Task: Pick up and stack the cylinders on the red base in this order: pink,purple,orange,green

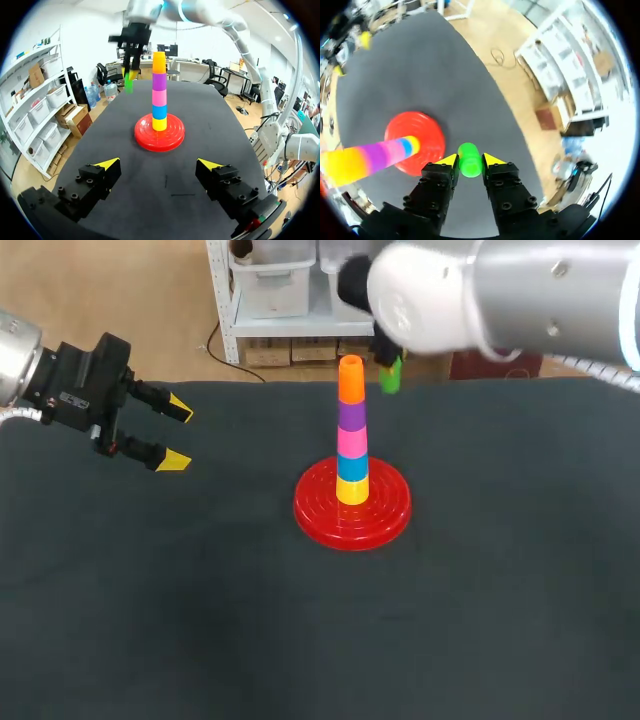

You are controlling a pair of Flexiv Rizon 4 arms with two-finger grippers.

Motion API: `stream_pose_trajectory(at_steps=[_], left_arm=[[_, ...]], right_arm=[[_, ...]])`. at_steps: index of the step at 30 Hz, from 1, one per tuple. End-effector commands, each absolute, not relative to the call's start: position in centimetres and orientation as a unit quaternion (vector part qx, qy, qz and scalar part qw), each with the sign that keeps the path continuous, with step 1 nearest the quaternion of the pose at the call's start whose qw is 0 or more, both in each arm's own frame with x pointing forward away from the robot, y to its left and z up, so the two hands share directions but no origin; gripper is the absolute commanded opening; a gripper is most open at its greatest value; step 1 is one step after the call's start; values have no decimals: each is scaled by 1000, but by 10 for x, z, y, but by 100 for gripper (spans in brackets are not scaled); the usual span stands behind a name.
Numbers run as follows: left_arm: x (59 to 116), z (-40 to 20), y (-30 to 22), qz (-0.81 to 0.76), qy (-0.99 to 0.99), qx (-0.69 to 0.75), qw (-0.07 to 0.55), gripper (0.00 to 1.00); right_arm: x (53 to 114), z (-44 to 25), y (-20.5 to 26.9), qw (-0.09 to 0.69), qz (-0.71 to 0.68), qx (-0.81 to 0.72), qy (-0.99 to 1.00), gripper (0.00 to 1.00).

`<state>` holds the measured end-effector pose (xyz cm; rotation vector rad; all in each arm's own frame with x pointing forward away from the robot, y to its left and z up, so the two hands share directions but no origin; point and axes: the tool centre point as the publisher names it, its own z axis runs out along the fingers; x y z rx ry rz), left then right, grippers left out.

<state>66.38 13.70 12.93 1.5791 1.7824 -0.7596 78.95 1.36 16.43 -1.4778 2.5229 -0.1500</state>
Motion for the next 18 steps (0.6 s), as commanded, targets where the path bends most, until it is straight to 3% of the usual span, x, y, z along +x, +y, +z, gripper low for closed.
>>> stream_pose_trajectory(at_steps=[1,8,18], left_arm=[[662,129,138,-287,676,599,318,100],[662,129,138,-287,676,599,318,100],[662,129,138,-287,676,599,318,100]], right_arm=[[741,253,16,167,-49,-537,826,0],[706,308,36,147,-18,-594,791,0],[685,312,53,66,14,-637,768,0]])
